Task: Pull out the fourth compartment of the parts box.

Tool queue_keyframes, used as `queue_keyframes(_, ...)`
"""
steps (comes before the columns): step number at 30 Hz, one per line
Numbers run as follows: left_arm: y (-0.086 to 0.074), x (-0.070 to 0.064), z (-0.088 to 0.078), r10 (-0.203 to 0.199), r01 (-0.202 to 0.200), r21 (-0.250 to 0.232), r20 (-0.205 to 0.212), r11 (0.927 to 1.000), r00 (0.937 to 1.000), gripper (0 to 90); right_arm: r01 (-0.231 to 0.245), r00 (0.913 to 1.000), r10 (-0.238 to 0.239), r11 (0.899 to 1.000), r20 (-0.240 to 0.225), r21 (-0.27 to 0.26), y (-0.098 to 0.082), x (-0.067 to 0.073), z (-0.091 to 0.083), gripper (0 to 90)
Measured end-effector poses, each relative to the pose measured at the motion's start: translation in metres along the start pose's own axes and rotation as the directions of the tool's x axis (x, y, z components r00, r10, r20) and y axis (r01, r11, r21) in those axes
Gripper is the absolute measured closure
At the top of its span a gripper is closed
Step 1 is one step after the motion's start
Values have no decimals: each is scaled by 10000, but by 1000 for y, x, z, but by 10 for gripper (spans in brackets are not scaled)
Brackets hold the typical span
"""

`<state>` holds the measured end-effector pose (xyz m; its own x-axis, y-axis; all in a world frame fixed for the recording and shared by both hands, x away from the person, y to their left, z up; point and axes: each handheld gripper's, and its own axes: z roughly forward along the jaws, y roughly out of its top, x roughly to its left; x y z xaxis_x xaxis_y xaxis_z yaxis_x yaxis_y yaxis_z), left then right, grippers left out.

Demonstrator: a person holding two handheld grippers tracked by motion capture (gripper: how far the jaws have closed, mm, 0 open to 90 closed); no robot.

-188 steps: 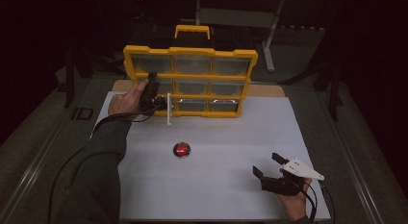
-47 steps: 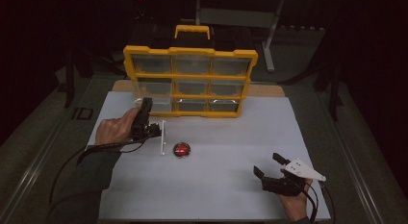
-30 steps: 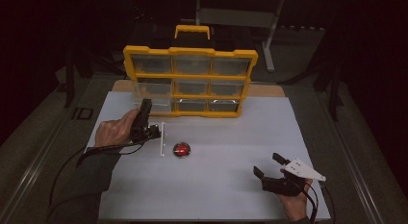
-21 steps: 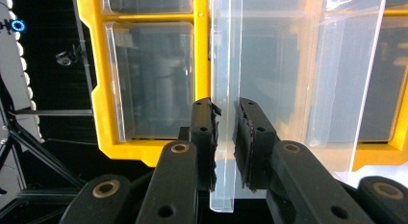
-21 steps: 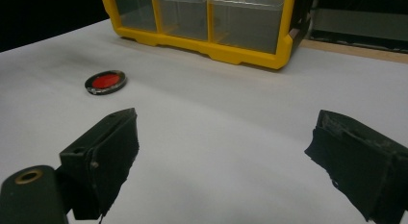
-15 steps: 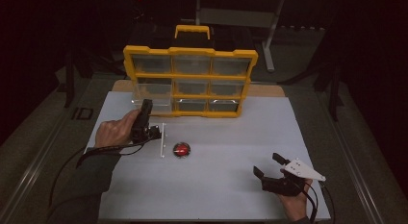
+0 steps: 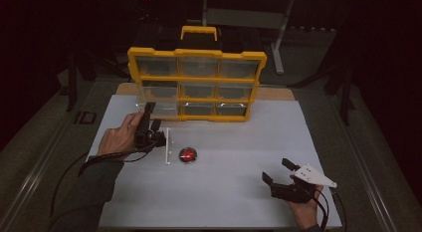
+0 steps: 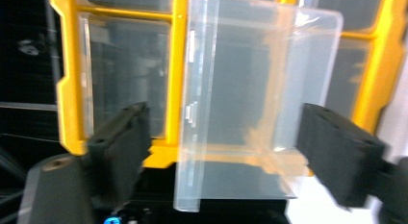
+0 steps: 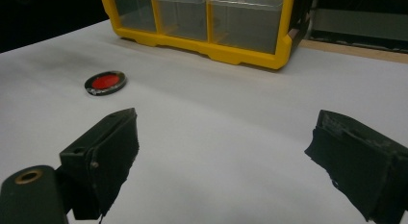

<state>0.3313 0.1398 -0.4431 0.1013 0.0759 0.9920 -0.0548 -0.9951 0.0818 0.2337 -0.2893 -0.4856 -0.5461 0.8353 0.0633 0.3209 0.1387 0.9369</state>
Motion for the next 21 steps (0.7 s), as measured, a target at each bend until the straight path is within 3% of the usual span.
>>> queue_keyframes(4, 0, -2, -3, -253, 255, -27, 426, 9997, 9988, 88, -25, 10000, 25, 10000, 3, 6, 0, 0, 0, 88)
queue_keyframes(6, 0, -2, -5, -607, 608, 8, 625, 9981, 9962, 66, -28, 10000, 28, 10000, 7, -9, 0, 0, 0, 88)
queue_keyframes(8, 0, -3, -7, -1267, 1269, 39, 936, 9919, 9875, 56, -19, 10000, 19, 10000, 4, -14, 0, 0, 0, 88)
queue_keyframes(12, -2, -5, -9, -2544, 2565, 85, 1622, 9665, 9534, 56, -3, 10000, 3, 10000, -1, -27, 0, 0, 0, 88)
queue_keyframes(13, -3, -5, -9, -2709, 2733, 102, 1731, 9619, 9469, 56, 6, 10000, -6, 10000, -2, -30, 0, 0, 0, 88)
queue_keyframes(14, -3, -6, -10, -2988, 3024, 100, 1872, 9531, 9358, 56, 15, 10000, -15, 10000, 0, -39, 1, 0, 0, 88)
queue_keyframes(16, -5, -7, -11, -3275, 3313, 167, 2061, 9434, 9221, 56, 20, 10000, -20, 10000, -12, -31, 1, 0, 0, 88)
queue_keyframes(21, -11, -9, -13, -4260, 4287, 501, 2621, 9021, 8659, 49, 16, 10000, -17, 10000, -4, -39, 1, 0, 0, 88)
